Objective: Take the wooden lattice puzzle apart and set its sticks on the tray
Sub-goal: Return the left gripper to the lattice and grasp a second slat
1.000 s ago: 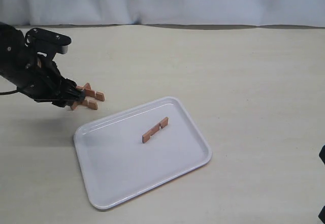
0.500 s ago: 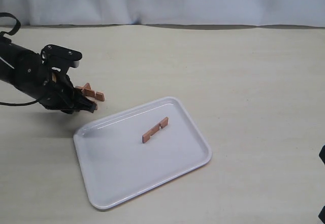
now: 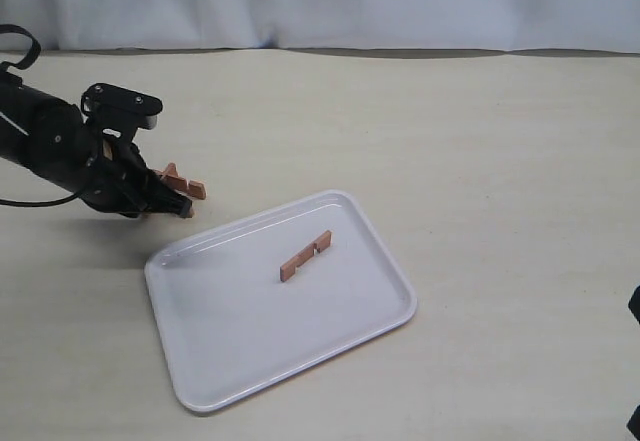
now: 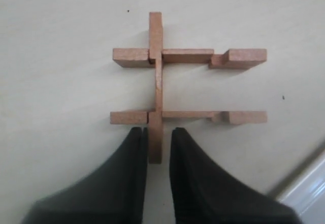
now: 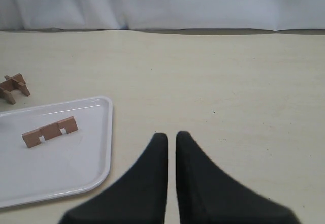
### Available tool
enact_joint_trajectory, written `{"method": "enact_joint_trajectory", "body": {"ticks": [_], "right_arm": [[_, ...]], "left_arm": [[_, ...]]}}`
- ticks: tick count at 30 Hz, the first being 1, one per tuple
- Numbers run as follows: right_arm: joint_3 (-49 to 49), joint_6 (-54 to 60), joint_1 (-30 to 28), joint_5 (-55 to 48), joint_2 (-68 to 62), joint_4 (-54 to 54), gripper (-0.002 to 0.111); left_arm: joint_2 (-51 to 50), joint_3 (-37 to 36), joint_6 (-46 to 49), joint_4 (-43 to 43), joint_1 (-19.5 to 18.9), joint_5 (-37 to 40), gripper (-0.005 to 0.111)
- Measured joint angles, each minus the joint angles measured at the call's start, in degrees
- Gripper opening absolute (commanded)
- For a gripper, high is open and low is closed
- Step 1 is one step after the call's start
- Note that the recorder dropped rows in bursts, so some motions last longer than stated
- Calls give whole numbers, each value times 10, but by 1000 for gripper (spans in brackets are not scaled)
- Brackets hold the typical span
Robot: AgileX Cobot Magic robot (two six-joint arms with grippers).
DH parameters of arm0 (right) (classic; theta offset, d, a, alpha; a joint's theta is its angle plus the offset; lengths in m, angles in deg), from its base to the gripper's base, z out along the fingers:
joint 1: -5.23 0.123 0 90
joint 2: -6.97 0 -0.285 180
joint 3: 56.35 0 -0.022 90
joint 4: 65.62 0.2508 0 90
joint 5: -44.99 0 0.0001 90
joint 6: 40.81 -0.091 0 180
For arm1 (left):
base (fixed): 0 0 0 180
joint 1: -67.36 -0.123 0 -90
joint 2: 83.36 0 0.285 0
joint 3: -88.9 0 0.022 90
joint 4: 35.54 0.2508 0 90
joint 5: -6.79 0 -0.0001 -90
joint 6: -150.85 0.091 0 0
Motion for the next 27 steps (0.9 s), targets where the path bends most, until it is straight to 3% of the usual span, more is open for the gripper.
{"method": "enact_joint_trajectory", "body": {"ticks": [7, 14, 20, 22, 27], "right_arm": [[0, 0, 0, 0, 0, 0, 6], [0, 0, 0, 0, 0, 0, 6], [0, 0, 0, 0, 0, 0, 6], [0, 0, 0, 0, 0, 0, 6], [0, 0, 0, 0, 0, 0, 6]], "left_arm": [[0, 0, 0, 0, 0, 8, 18], [0, 0, 0, 0, 0, 8, 42], [0, 0, 0, 0, 0, 10, 41], [0, 0, 0, 0, 0, 10, 36], [0, 0, 0, 0, 0, 10, 5]]}}
